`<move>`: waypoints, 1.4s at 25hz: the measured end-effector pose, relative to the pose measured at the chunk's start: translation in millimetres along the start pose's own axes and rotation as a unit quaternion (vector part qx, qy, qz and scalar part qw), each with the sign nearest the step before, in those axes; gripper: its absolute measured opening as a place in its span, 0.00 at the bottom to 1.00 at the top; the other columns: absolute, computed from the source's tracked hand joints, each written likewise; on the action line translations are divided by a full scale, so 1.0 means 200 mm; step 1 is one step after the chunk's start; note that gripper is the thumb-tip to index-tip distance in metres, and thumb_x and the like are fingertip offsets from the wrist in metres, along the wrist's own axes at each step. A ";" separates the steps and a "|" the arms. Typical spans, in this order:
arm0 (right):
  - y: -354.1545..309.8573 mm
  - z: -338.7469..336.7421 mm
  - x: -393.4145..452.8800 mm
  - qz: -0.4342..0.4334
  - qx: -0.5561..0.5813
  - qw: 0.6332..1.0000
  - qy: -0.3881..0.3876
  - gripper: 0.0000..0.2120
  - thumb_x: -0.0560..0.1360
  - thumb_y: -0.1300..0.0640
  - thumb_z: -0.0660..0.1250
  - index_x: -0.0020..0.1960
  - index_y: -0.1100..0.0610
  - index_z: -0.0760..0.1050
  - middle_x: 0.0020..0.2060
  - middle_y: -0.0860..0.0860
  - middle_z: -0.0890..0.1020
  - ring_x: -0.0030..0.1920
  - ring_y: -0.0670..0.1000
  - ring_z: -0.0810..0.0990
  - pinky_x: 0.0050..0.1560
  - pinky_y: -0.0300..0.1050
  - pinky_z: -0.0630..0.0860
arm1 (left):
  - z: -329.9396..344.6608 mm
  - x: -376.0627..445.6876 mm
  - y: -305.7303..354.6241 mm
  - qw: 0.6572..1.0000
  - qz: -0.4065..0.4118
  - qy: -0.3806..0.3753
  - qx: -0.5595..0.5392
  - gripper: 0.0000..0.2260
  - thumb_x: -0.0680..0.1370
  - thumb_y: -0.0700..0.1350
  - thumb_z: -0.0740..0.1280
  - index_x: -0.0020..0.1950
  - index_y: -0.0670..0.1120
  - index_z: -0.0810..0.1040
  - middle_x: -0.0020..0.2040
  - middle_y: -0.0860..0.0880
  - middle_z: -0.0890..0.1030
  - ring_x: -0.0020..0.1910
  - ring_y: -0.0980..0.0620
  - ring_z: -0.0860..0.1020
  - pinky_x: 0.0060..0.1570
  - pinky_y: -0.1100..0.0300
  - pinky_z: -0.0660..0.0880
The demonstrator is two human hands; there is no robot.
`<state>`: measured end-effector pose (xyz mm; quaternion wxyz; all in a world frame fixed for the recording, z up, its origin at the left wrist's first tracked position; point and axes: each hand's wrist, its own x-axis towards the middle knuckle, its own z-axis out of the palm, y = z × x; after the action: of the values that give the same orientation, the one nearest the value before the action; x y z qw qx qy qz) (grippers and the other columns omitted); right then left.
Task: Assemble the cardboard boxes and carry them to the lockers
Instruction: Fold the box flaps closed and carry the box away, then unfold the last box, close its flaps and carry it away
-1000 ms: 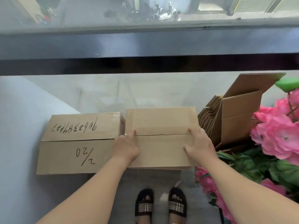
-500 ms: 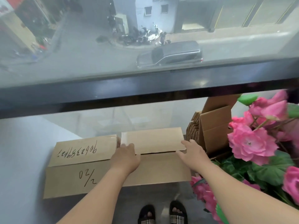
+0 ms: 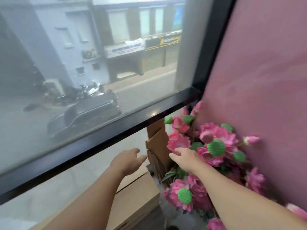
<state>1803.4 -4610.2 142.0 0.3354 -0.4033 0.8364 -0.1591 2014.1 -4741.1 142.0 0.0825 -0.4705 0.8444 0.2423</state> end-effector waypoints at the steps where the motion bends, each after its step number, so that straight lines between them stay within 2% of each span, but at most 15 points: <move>1: 0.06 -0.05 -0.09 0.021 0.014 1.000 0.015 0.31 0.80 0.38 0.62 0.77 0.53 0.68 0.74 0.53 0.73 0.73 0.57 0.71 0.70 0.49 0.68 | -0.03 -0.01 0.10 0.999 0.036 -0.009 0.015 0.30 0.80 0.67 0.56 0.74 0.50 0.71 0.72 0.49 0.74 0.70 0.47 0.72 0.66 0.53 0.69; 5: 0.34 -0.22 -0.47 0.102 0.066 0.989 0.088 0.31 0.79 0.36 0.61 0.77 0.52 0.69 0.74 0.53 0.72 0.72 0.57 0.71 0.69 0.49 0.68 | -0.03 -0.06 0.52 0.983 0.164 -0.049 0.063 0.28 0.79 0.67 0.56 0.68 0.49 0.76 0.64 0.47 0.79 0.61 0.47 0.77 0.59 0.53 0.74; 9: 0.69 -0.36 -0.90 0.185 0.092 0.964 0.170 0.30 0.79 0.35 0.61 0.74 0.52 0.72 0.73 0.54 0.74 0.71 0.58 0.72 0.69 0.49 0.69 | 0.11 -0.16 1.02 0.949 0.276 -0.094 0.116 0.28 0.77 0.69 0.55 0.64 0.51 0.77 0.61 0.47 0.81 0.60 0.44 0.78 0.56 0.53 0.74; 11: 0.91 -0.41 -1.14 0.236 0.107 0.942 0.212 0.30 0.77 0.34 0.61 0.71 0.51 0.75 0.70 0.54 0.77 0.70 0.58 0.74 0.68 0.50 0.70 | 0.23 -0.27 1.31 0.933 0.320 -0.129 0.105 0.25 0.79 0.66 0.58 0.66 0.51 0.76 0.62 0.48 0.79 0.63 0.44 0.76 0.60 0.53 0.72; 14: 1.25 -0.46 -1.54 0.288 0.151 0.911 0.252 0.24 0.78 0.37 0.60 0.64 0.52 0.80 0.63 0.53 0.81 0.66 0.59 0.77 0.61 0.47 0.73 | 0.46 -0.48 1.76 0.895 0.393 -0.149 0.148 0.21 0.83 0.58 0.58 0.73 0.50 0.71 0.69 0.45 0.75 0.66 0.42 0.75 0.65 0.51 0.71; 16: 1.47 -0.45 -1.81 0.331 0.175 0.885 0.276 0.27 0.80 0.36 0.60 0.70 0.52 0.75 0.69 0.53 0.78 0.69 0.58 0.74 0.63 0.46 0.71 | 0.63 -0.64 2.04 0.870 0.445 -0.158 0.144 0.21 0.85 0.50 0.55 0.78 0.52 0.63 0.73 0.44 0.70 0.69 0.41 0.72 0.66 0.50 0.70; 17: 1.59 -0.45 -1.95 0.357 0.186 0.870 0.286 0.30 0.79 0.35 0.60 0.74 0.52 0.72 0.72 0.53 0.75 0.72 0.57 0.72 0.66 0.46 0.69 | 0.72 -0.75 2.20 0.855 0.462 -0.176 0.159 0.21 0.85 0.49 0.55 0.78 0.52 0.62 0.74 0.44 0.69 0.70 0.42 0.71 0.66 0.50 0.70; 20: 1.91 -0.43 -2.32 0.400 0.207 0.835 0.315 0.33 0.79 0.35 0.62 0.77 0.54 0.69 0.75 0.52 0.71 0.74 0.55 0.70 0.71 0.44 0.67 | 0.97 -1.09 2.59 0.823 0.494 -0.202 0.192 0.23 0.82 0.59 0.59 0.75 0.52 0.69 0.73 0.47 0.71 0.71 0.43 0.70 0.69 0.52 0.68; 22: 2.10 -0.43 -2.53 0.419 0.219 0.816 0.334 0.31 0.79 0.36 0.62 0.75 0.54 0.71 0.73 0.52 0.73 0.72 0.55 0.72 0.70 0.45 0.69 | 1.15 -1.28 2.82 0.782 0.539 -0.206 0.236 0.28 0.81 0.66 0.57 0.75 0.52 0.69 0.74 0.48 0.71 0.72 0.44 0.69 0.71 0.53 0.65; 24: 2.22 -0.44 -2.73 0.435 0.235 0.794 0.354 0.30 0.79 0.37 0.62 0.74 0.54 0.72 0.72 0.52 0.75 0.71 0.55 0.73 0.70 0.46 0.70 | 1.29 -1.46 3.00 0.735 0.579 -0.218 0.277 0.29 0.81 0.67 0.53 0.77 0.52 0.67 0.77 0.50 0.68 0.75 0.44 0.66 0.74 0.53 0.61; 28: 2.52 -0.44 -3.10 0.480 0.263 0.745 0.380 0.31 0.81 0.38 0.60 0.78 0.55 0.67 0.75 0.53 0.72 0.74 0.54 0.70 0.70 0.43 0.66 | 1.57 -1.77 3.36 0.691 0.615 -0.243 0.293 0.30 0.80 0.68 0.53 0.75 0.52 0.70 0.76 0.50 0.70 0.73 0.44 0.68 0.73 0.51 0.63; 33: 2.94 -0.48 -3.35 0.534 0.292 0.687 0.398 0.32 0.80 0.36 0.59 0.77 0.55 0.68 0.75 0.53 0.71 0.74 0.55 0.70 0.71 0.44 0.67 | 1.93 -2.05 3.83 0.642 0.653 -0.286 0.281 0.27 0.80 0.67 0.56 0.62 0.49 0.80 0.64 0.47 0.80 0.64 0.45 0.76 0.65 0.54 0.71; 35: 3.13 -0.55 -3.45 0.554 0.297 0.665 0.404 0.31 0.81 0.37 0.60 0.76 0.56 0.69 0.75 0.54 0.71 0.74 0.55 0.71 0.70 0.44 0.68 | 2.09 -2.17 4.08 0.624 0.673 -0.291 0.269 0.26 0.80 0.66 0.57 0.62 0.49 0.81 0.60 0.46 0.81 0.61 0.44 0.78 0.62 0.54 0.73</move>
<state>1682.7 -3680.4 183.5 0.0934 0.3586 0.8677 -0.3312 1530.9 -3851.9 209.3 0.2609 0.3677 0.8849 0.1165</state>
